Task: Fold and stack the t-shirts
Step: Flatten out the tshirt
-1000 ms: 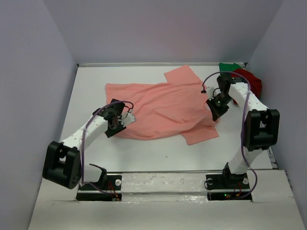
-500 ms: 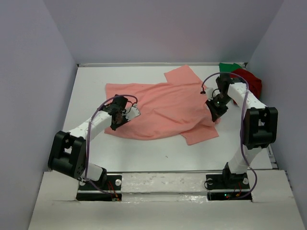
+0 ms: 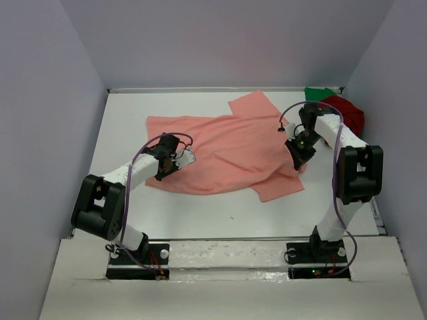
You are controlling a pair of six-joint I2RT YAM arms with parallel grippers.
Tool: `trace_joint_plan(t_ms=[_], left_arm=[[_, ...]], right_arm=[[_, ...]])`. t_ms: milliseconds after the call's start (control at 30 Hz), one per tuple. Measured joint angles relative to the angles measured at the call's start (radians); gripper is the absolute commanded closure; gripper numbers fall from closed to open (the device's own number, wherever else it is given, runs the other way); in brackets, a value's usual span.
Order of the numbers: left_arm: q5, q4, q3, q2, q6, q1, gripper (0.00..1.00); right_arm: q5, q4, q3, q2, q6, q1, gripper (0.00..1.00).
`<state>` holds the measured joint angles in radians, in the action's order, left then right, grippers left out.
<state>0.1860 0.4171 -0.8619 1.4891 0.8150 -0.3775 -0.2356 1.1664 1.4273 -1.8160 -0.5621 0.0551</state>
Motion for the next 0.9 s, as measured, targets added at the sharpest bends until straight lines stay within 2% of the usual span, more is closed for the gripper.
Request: trace_joint_plan(t_ms=[567,900], left_arm=[[0.011,-0.006,0.016,0.016,0.022,0.042,0.65],[-0.005,0.004,0.016,0.032,0.021,0.044,0.62]], right_arm=[[0.009,0.000,0.005,-0.010,0.005,0.000,1.00],[0.019,-0.001,0.005,-0.012,0.006,0.000,1.00]])
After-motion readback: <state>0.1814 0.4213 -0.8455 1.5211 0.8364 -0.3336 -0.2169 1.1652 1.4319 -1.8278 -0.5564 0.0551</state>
